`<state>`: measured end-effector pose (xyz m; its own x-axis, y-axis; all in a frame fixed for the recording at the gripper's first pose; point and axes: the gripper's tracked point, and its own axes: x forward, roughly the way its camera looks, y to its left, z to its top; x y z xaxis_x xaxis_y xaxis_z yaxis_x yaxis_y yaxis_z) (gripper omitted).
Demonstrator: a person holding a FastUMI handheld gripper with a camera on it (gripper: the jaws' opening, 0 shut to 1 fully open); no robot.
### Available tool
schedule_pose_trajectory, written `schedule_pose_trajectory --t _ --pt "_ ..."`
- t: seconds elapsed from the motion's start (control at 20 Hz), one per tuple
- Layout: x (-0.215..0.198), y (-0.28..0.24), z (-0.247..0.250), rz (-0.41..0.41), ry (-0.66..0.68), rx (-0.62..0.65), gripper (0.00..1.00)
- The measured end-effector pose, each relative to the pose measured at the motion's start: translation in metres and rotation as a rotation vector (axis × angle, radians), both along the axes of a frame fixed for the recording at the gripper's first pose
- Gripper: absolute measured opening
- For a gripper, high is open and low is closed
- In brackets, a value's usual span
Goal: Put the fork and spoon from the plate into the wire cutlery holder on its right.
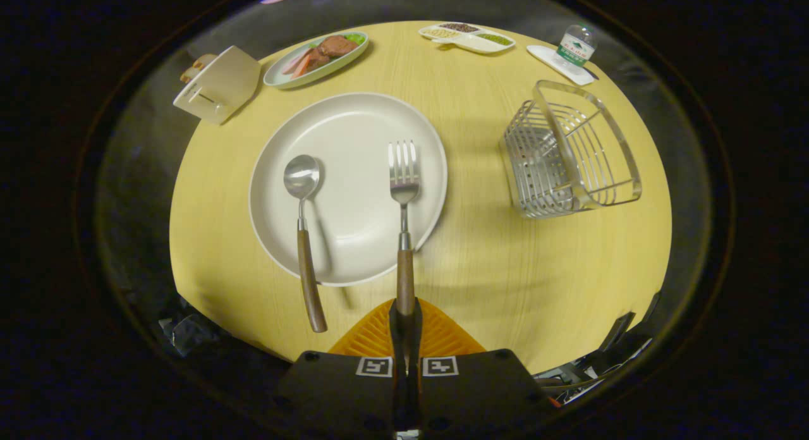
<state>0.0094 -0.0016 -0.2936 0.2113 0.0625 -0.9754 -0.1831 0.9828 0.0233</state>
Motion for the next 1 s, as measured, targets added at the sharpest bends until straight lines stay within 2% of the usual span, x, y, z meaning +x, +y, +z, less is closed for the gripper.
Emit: schedule_pose_trajectory --t 0.4,0.7,1.0 --pt "0.007 -0.007 0.070 -0.051 -0.036 0.079 0.03" --pt "0.028 -0.076 0.100 -0.095 -0.072 -0.032 0.04" --pt "0.032 -0.121 0.076 -0.101 -0.014 -0.134 0.04"
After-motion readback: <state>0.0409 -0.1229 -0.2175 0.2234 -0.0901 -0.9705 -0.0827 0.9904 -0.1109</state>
